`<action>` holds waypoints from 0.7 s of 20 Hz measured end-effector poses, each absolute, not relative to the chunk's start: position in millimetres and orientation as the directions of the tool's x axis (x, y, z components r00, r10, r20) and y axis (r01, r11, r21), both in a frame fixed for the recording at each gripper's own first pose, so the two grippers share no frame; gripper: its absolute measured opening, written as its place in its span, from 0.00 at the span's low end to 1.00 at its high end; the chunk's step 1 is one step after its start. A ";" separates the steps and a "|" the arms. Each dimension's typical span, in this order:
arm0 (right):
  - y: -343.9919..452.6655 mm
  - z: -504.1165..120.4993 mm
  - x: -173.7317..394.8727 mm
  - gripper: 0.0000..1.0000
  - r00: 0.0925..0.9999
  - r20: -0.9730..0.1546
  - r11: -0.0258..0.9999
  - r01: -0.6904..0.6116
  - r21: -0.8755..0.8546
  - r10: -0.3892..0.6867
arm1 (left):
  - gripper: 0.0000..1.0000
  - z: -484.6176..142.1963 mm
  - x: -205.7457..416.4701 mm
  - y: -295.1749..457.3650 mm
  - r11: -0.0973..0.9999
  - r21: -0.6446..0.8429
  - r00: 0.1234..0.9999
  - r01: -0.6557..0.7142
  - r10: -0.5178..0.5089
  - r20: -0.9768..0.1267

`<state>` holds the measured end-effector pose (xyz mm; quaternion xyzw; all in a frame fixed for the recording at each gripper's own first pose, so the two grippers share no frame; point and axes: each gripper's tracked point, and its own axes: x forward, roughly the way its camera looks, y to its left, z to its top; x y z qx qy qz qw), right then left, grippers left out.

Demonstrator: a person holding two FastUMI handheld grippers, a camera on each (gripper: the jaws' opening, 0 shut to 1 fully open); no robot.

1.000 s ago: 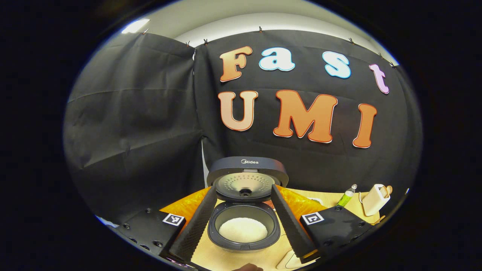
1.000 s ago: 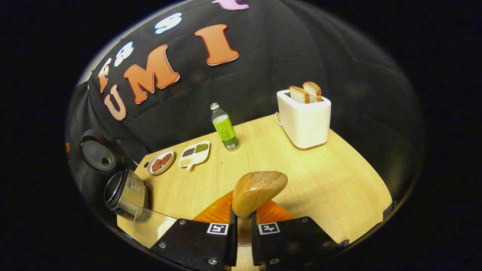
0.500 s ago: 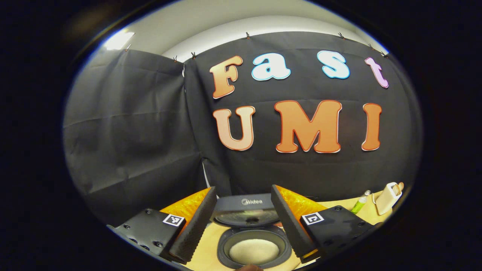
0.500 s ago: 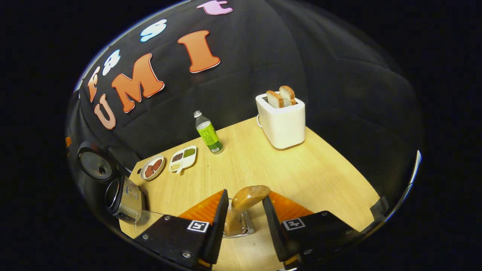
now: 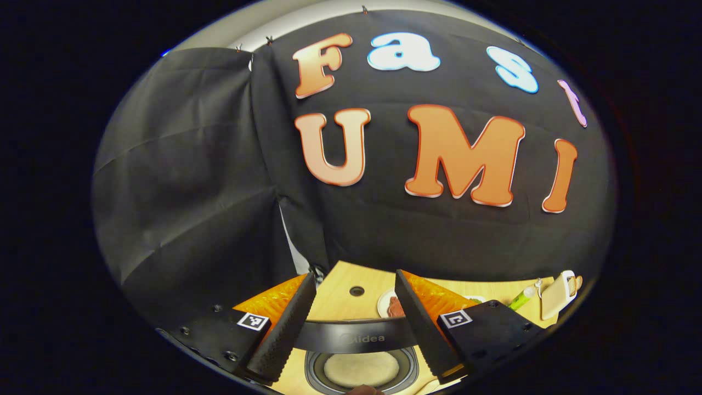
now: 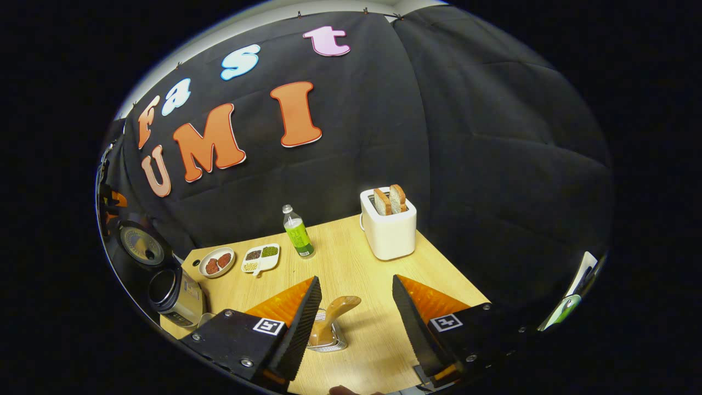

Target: Close the left gripper, press the button to open the rice cooker; take a wooden spoon from the chopstick holder with the right hand, scoop a spoonful of rice and pour it into the rice cooker, then put the wooden spoon back into the chopstick holder.

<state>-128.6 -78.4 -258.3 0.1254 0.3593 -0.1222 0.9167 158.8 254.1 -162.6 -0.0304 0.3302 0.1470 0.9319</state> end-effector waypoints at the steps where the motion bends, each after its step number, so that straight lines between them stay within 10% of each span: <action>1: -79.7 -257.0 -130.2 0.81 0.714 -0.686 0.938 0.316 0.140 -0.138 | 0.98 -181.2 149.2 248.0 0.958 0.022 0.690 -0.285 0.222 -0.689; 7: -78.3 -262.8 -137.7 0.81 0.700 -0.702 0.938 0.317 0.141 -0.131 | 0.96 -218.5 118.6 228.1 0.959 -0.035 0.607 -0.280 0.149 -0.780; 14: -60.4 -265.6 -127.4 0.81 0.709 -0.700 0.954 0.259 0.153 -0.081 | 1.00 -276.5 31.8 208.2 0.965 -0.026 0.319 -0.261 0.061 -0.946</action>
